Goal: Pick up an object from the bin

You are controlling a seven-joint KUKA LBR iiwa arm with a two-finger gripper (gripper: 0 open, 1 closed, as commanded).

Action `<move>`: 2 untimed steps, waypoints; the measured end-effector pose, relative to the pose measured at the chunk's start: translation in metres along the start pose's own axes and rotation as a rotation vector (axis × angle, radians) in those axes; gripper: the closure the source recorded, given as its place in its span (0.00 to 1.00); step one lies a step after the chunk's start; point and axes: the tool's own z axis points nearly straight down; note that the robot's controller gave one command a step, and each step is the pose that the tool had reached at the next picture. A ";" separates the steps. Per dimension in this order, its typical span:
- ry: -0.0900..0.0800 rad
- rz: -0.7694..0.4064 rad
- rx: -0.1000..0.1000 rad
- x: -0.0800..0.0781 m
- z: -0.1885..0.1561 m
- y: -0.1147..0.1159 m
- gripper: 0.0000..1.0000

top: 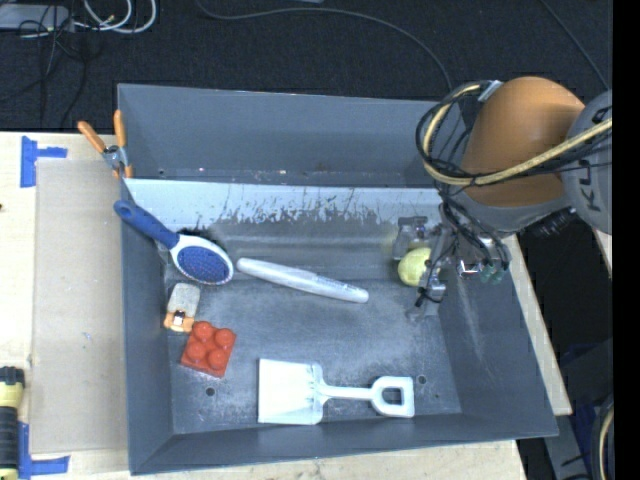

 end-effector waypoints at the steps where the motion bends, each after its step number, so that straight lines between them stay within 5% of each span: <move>1: -0.008 -0.001 0.001 -0.001 -0.005 0.000 0.00; 2: -0.008 -0.085 0.001 0.018 0.040 0.012 0.00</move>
Offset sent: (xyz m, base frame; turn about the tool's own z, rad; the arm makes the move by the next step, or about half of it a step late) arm -0.0622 0.0412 -0.1367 -0.2589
